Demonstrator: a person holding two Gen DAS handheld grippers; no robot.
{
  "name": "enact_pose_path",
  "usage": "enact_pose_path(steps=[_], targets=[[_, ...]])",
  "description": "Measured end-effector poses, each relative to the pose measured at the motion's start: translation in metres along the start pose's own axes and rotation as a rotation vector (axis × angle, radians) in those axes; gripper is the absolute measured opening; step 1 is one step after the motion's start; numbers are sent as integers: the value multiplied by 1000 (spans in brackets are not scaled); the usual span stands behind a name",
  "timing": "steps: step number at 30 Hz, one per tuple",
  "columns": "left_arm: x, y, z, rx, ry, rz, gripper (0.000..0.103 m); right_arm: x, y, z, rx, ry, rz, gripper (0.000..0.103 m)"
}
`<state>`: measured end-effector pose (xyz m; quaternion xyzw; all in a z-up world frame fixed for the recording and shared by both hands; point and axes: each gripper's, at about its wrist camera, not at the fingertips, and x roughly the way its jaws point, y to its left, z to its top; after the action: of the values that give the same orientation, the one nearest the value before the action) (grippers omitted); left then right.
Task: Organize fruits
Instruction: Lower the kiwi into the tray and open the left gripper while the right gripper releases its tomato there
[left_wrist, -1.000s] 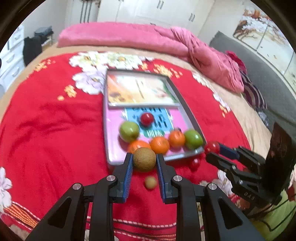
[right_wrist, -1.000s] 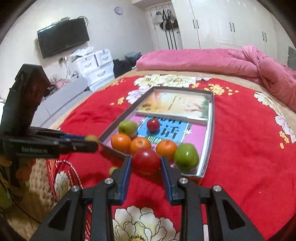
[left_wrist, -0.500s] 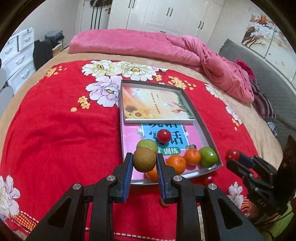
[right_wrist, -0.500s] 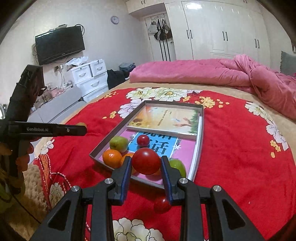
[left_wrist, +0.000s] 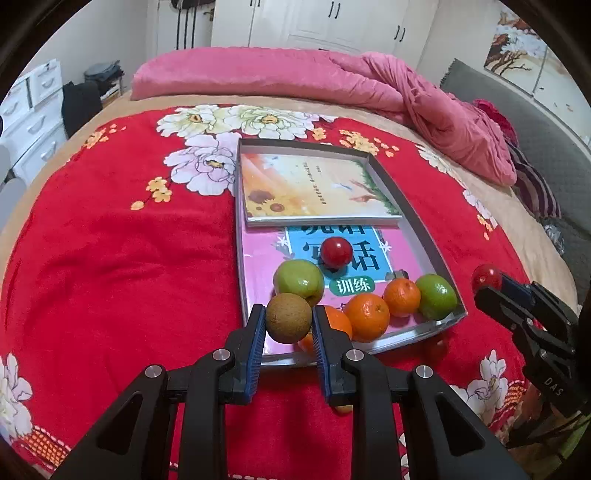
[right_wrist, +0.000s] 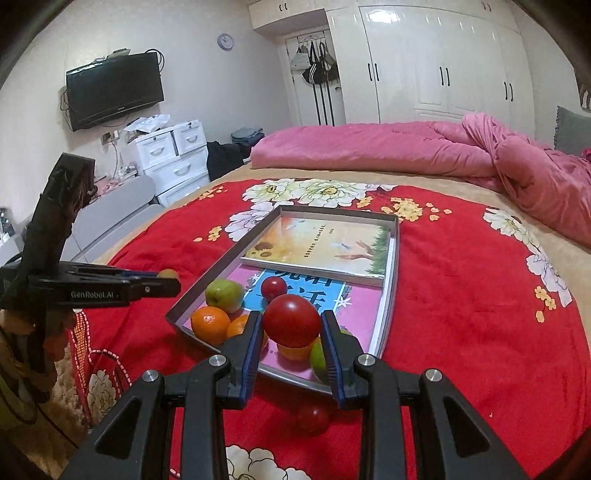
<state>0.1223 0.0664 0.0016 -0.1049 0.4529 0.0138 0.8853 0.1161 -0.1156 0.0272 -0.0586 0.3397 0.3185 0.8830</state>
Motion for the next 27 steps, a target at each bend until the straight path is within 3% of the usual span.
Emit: enact_pose_path(steps=[27], targets=[[19,-1,-3,11,30,3,26,28,12,-5,-60,50,21,32]])
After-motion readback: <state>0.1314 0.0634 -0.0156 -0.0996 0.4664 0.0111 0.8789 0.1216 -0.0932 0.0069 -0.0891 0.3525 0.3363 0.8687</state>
